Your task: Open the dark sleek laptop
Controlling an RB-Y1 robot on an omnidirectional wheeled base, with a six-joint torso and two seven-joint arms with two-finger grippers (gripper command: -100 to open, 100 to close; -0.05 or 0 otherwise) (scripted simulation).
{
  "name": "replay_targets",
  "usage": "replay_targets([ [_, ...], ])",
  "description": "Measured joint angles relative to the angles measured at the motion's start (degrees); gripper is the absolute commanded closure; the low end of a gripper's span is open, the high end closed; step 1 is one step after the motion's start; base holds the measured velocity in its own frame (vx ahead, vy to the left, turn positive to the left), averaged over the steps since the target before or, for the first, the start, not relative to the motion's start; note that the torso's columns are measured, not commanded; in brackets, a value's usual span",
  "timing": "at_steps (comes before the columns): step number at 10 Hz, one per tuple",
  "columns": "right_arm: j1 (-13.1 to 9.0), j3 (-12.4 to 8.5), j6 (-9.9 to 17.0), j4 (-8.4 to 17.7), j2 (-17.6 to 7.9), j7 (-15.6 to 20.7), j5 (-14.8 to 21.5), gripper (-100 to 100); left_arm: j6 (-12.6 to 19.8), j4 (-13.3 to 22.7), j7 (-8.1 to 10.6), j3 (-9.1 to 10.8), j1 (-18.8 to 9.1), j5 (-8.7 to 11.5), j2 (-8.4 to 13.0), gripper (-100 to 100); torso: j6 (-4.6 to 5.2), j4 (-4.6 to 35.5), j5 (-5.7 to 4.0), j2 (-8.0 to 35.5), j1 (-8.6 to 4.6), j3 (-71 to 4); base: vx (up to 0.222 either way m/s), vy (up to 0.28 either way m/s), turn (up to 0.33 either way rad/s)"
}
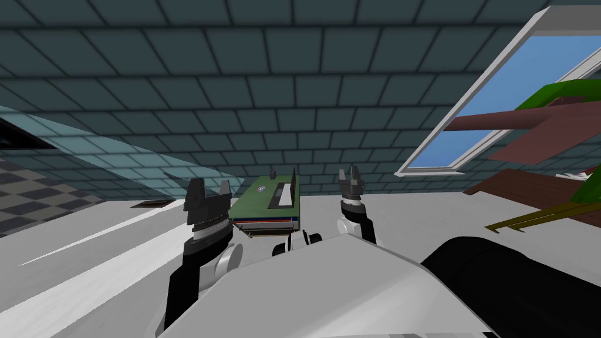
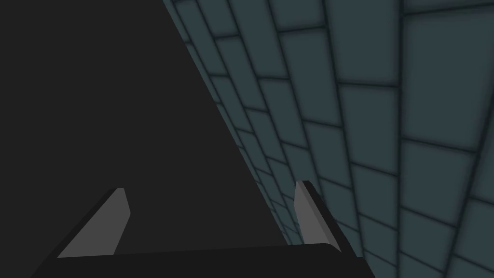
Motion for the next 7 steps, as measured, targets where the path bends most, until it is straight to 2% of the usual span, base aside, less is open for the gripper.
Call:
replay_targets([
  [2,0.0,0.01,0.0,0.0,0.01,0.0,0.0,0,1.98,1.25,-0.29,-0.34,-0.5,-0.71,1.9,-100,0.01,0.01,-0.03,0.0,-0.1,-0.02,-0.005,-0.078,-0.069],
  [4,0.0,0.01,0.0,0.0,0.01,0.0,0.0,0,5.34,2.26,-0.07,0.13,-0.95,-1.11,3.46,-100,0.01,0.02,-0.01,0.02,-0.04,-0.01,-0.007,-0.085,-0.07],
  [7,0.0,0.01,0.0,0.0,0.01,0.0,0.0,0,10.23,4.94,-1.25,-1.61,-1.7,-3.25,3.13,-100,0.0,0.01,0.0,0.0,-0.02,-0.02,0.002,-0.089,-0.086],
])
